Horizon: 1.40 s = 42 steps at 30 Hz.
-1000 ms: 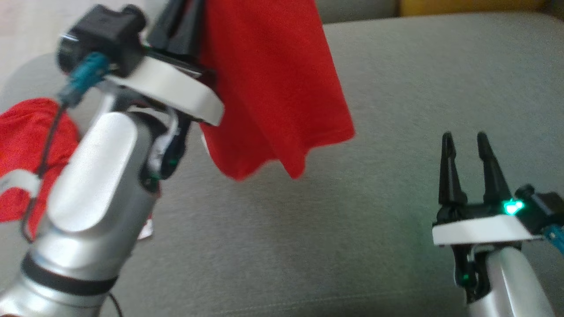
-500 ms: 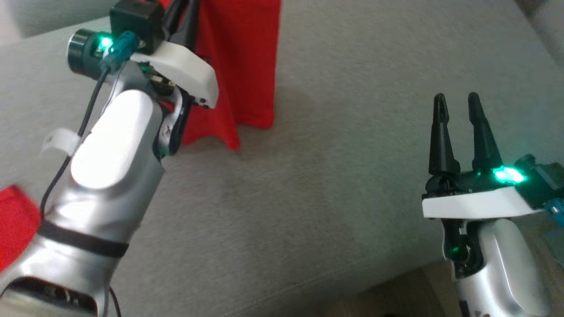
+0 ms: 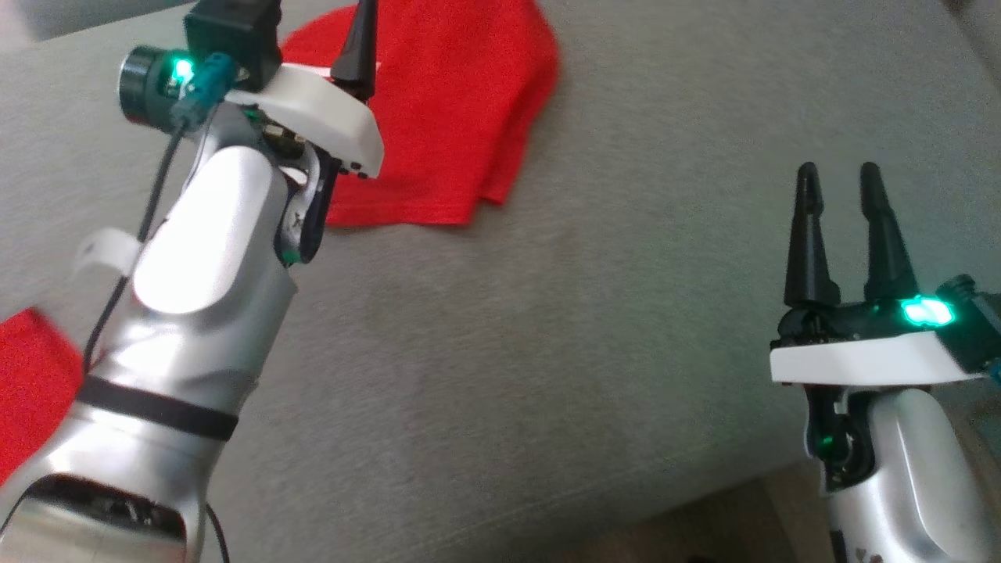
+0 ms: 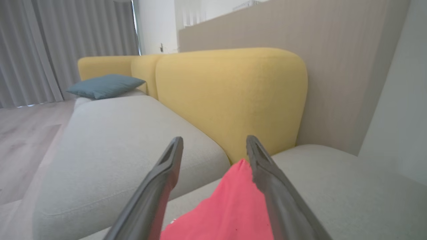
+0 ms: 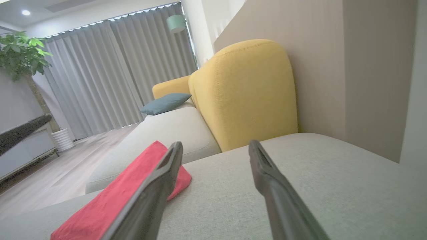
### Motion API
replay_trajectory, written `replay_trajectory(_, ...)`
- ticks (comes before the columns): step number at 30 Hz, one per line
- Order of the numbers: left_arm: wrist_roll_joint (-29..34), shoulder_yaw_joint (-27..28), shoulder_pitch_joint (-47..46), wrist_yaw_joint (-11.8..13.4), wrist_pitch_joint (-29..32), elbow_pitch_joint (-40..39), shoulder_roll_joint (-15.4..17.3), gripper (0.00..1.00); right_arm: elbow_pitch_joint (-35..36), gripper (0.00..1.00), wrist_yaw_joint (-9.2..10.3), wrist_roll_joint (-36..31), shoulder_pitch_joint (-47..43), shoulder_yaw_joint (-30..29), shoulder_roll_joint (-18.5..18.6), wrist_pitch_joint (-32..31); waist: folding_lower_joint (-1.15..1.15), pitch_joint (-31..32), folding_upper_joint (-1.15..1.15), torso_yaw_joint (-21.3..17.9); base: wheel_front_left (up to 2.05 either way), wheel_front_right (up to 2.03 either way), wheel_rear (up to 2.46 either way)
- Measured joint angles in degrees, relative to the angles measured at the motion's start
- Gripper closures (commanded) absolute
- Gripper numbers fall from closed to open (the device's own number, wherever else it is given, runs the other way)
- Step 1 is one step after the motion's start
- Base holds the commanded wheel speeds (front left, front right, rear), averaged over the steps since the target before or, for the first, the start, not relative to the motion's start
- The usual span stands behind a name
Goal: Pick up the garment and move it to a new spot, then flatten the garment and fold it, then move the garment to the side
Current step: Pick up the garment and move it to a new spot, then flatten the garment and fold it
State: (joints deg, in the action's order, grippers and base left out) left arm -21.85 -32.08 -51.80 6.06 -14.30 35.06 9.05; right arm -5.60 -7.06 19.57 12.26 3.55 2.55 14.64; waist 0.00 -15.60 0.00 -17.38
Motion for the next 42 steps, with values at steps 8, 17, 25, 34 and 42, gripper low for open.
replay_trajectory(8, 1.79, 5.36, 13.07, 0.32, -0.42, -14.35, 3.12, 0.0, -0.83, 0.0, 0.0, -4.83, -1.59, -2.07, 0.01, 0.0, 0.0, 2.58, 0.0, 8.95, 0.0, 0.0, 0.0)
replay_trajectory(17, 5.0, 11.12, 35.28, 1.69, -0.42, -28.11, 1.1, 0.0, -2.52, 0.0, 0.0, -7.6, -4.92, -3.71, -0.01, 0.0, 0.0, 6.84, 0.0, 17.8, 0.0, 0.0, 0.0)
replay_trajectory(25, 9.45, 15.18, 45.87, -0.11, -0.42, -31.7, -2.75, 0.0, -3.13, 0.0, 0.0, -8.83, -7.28, -4.17, -0.02, 0.0, 0.0, 9.89, 0.0, 21.57, 0.0, 0.0, 0.0)
replay_trajectory(34, 11.69, 16.31, 44.98, -3.67, -0.42, -31.67, -5.54, 0.0, -4.43, 0.0, 0.0, -14.8, -6.2, 0.01, 0.04, 0.0, 0.0, 8.27, 0.0, 24.97, 0.0, 0.0, 0.0)
replay_trajectory(42, 11.66, 15.85, 43.25, -5.1, -0.42, -29.71, -6.13, 0.0, -12.65, 0.0, 0.0, -25.09, 5.3, 6.44, 0.15, -5.21, 0.0, 5.56, 0.0, 29.98, 0.0, 0.0, 0.0)
